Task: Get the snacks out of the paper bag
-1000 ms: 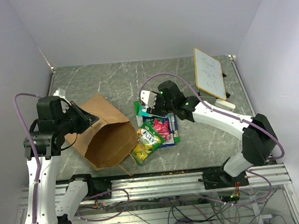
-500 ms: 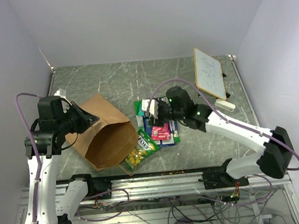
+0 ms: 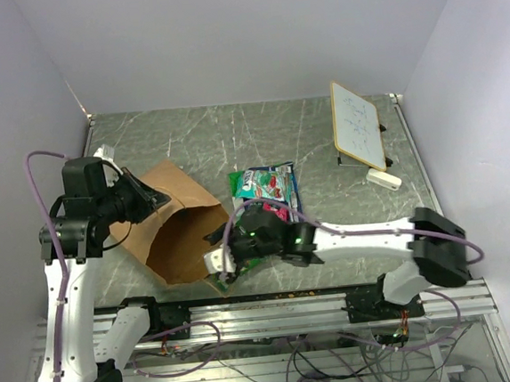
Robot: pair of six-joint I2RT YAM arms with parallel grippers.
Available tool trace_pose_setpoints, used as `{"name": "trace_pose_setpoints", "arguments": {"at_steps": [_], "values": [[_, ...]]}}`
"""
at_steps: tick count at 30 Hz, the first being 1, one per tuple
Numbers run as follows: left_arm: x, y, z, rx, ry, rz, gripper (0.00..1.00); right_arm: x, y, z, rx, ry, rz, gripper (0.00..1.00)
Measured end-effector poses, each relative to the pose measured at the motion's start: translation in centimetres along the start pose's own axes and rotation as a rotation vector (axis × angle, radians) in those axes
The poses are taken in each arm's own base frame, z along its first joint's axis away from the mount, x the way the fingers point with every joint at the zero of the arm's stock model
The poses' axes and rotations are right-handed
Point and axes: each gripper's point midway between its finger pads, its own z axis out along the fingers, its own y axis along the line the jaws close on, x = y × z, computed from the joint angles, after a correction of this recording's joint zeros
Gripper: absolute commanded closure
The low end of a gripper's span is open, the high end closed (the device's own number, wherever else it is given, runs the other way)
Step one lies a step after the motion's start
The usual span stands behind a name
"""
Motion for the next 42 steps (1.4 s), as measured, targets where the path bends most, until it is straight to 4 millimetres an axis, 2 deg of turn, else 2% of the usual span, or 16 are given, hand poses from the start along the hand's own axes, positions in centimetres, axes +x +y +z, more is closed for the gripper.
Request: {"name": "trace_pose_setpoints", "arguments": {"at_steps": [4, 8, 12, 17, 23, 26, 30, 33, 36, 42], "values": [[-0.7, -0.8, -0.4, 0.003, 0.005, 0.025, 0.93, 3.5, 0.0, 4.1, 0.05, 0.106, 0.022, 0.35], [-1.4, -1.8, -0.7, 0.011, 0.012, 0.058, 0.93, 5.7, -2.4, 7.0, 0.16, 0.175, 0.047, 0.32], [-1.3, -1.8, -0.7, 0.007, 0.033, 0.084, 0.93, 6.8, -5.5, 9.7, 0.29, 0.207, 0.074, 0.3], [-0.9, -1.5, -0.6, -0.006, 0.081, 0.117, 0.93, 9.7, -6.7, 12.4, 0.366, 0.27, 0.095, 0.29], [-0.3, -1.9, -0.8, 0.026, 0.116, 0.149, 0.93, 14.0, -6.3, 13.4, 0.403, 0.352, 0.121, 0.27], [0.0, -2.2, -0.9, 0.05, 0.133, 0.166, 0.93, 14.7, -7.2, 13.9, 0.428, 0.351, 0.142, 0.26], [0.3, -2.6, -1.0, 0.076, 0.149, 0.181, 0.93, 14.5, -9.0, 15.1, 0.469, 0.324, 0.153, 0.26], [0.4, -2.7, -1.1, 0.087, 0.154, 0.182, 0.93, 14.9, -9.7, 15.8, 0.497, 0.323, 0.161, 0.37], [0.4, -2.8, -1.1, 0.092, 0.154, 0.182, 0.93, 15.6, -9.3, 16.3, 0.494, 0.33, 0.172, 0.61], [0.4, -3.0, -1.3, 0.101, 0.143, 0.17, 0.93, 16.0, -9.1, 16.4, 0.471, 0.321, 0.191, 0.87]]}}
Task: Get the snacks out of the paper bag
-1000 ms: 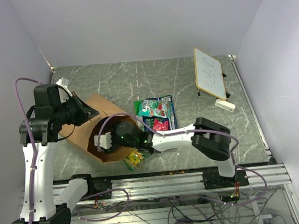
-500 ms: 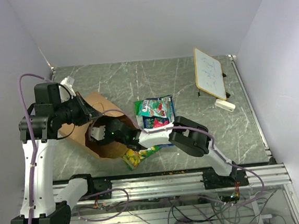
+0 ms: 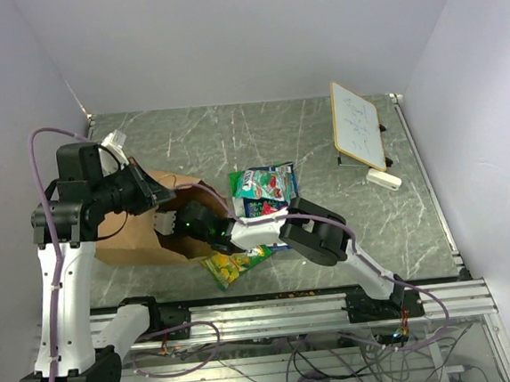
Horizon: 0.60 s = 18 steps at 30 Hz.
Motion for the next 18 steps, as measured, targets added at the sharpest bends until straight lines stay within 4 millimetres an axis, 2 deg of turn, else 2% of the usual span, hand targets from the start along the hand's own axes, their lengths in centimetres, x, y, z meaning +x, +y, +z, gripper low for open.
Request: {"name": "trace_pose_setpoints", "arguments": {"at_steps": [4, 7, 12, 18], "values": [[0.2, -0.1, -0.2, 0.009, -0.016, -0.016, 0.93, 0.2, 0.4, -0.2, -0.03, -0.004, 0.005, 1.0], [0.1, -0.1, -0.3, 0.005, -0.025, -0.03, 0.93, 0.3, 1.0, -1.1, -0.069, -0.003, 0.009, 1.0], [-0.5, 0.0, -0.3, -0.013, -0.059, -0.055, 0.93, -0.4, 1.0, -4.0, -0.122, -0.02, 0.015, 1.0], [-0.9, 0.2, -0.4, -0.018, -0.103, -0.086, 0.93, -3.2, -0.8, -7.5, -0.133, -0.09, 0.044, 1.0]]}}
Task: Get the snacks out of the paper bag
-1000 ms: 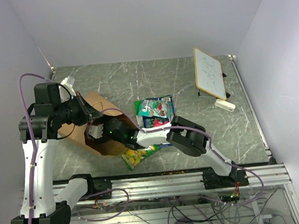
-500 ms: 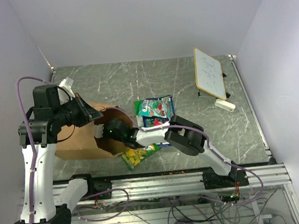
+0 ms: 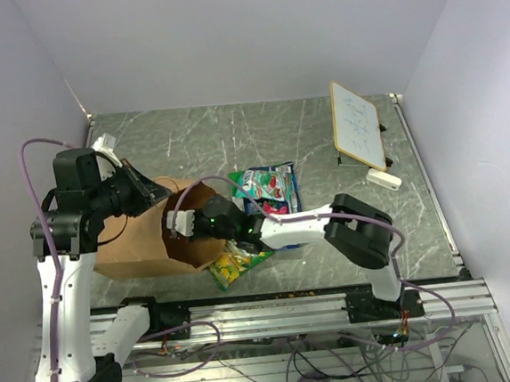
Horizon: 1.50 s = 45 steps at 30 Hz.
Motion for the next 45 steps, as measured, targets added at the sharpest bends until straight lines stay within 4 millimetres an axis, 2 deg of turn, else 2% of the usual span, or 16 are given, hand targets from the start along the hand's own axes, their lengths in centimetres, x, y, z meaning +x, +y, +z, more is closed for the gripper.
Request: {"name": "trace_pose_setpoints", "arguments": {"at_steps": [3, 7, 12, 16, 21, 23, 25, 28, 30, 36, 40, 45], "values": [[-0.1, 0.2, -0.3, -0.009, -0.022, 0.003, 0.93, -1.6, -0.6, -1.7, -0.001, -0.038, 0.007, 1.0], [0.3, 0.7, -0.8, -0.026, -0.04, 0.007, 0.93, -2.6, -1.0, -3.3, -0.001, -0.067, 0.018, 1.0], [1.2, 2.3, -1.6, -0.083, -0.051, 0.036, 0.93, -3.0, 0.5, -4.1, -0.074, -0.105, 0.007, 1.0], [2.5, 4.2, -2.9, -0.166, -0.048, 0.051, 0.93, -4.0, 3.4, -3.7, -0.182, -0.149, -0.037, 1.0], [3.4, 6.0, -4.0, -0.251, -0.058, 0.054, 0.93, -5.8, 9.6, -2.9, -0.346, -0.22, -0.075, 0.99], [3.4, 6.7, -4.1, -0.289, -0.058, 0.051, 0.93, -6.3, 11.7, -2.8, -0.386, -0.239, -0.068, 0.92], [3.3, 7.0, -4.1, -0.31, -0.059, 0.049, 0.93, -6.6, 12.5, -2.6, -0.388, -0.247, -0.056, 0.84], [3.1, 7.0, -3.9, -0.311, -0.057, 0.048, 0.93, -6.4, 11.6, -1.6, -0.326, -0.246, -0.048, 0.64], [2.9, 6.7, -3.7, -0.294, -0.06, 0.051, 0.93, -5.8, 10.8, -0.5, -0.272, -0.237, -0.049, 0.57], [2.7, 5.7, -3.4, -0.248, -0.045, 0.066, 0.93, -3.8, 9.3, 3.5, -0.163, -0.181, -0.073, 0.44], [2.7, 5.3, -3.2, -0.229, -0.027, 0.083, 0.93, -3.4, 7.8, 5.6, -0.098, -0.166, -0.083, 0.34], [2.7, 5.0, -3.1, -0.216, -0.011, 0.109, 0.93, -3.1, 6.0, 7.6, -0.025, -0.159, -0.099, 0.27]]}}
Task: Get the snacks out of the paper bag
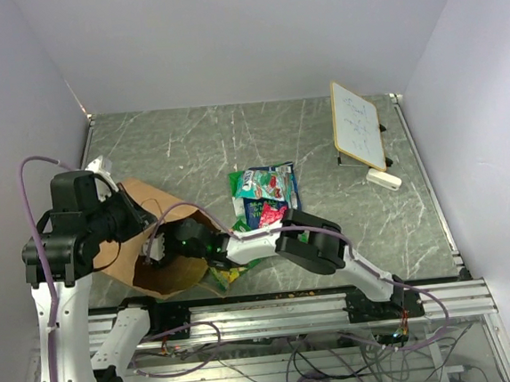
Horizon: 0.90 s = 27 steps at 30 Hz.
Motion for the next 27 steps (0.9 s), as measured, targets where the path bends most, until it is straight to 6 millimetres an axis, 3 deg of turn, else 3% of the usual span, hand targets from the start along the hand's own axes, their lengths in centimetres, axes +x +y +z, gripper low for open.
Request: {"name": "trace_pose_setpoints", "arguments": {"at_steps": [11, 16, 18, 20, 25, 27], "values": [[0.1, -0.6, 0.7, 0.031, 0.058, 0.046, 0.93, 1.2, -1.3, 4.0, 0.077, 0.011, -0.023, 0.16], [0.4, -1.1, 1.1, 0.066, 0.098, 0.054, 0.93, 1.8, -2.5, 6.1, 0.137, 0.021, -0.032, 0.17], [0.6, -1.3, 1.2, 0.079, 0.111, 0.057, 0.93, 2.1, -3.1, 6.9, 0.163, 0.023, -0.032, 0.24], [0.7, -1.5, 1.2, 0.093, 0.123, 0.06, 0.93, 2.5, -3.7, 7.8, 0.187, 0.022, -0.03, 0.44], [0.9, -1.6, 1.3, 0.1, 0.143, 0.066, 0.93, 3.7, -4.1, 8.9, 0.194, 0.015, -0.049, 0.73], [1.0, -1.5, 1.4, 0.096, 0.15, 0.066, 0.93, 3.9, -3.9, 9.1, 0.189, 0.011, -0.052, 0.91]]}}
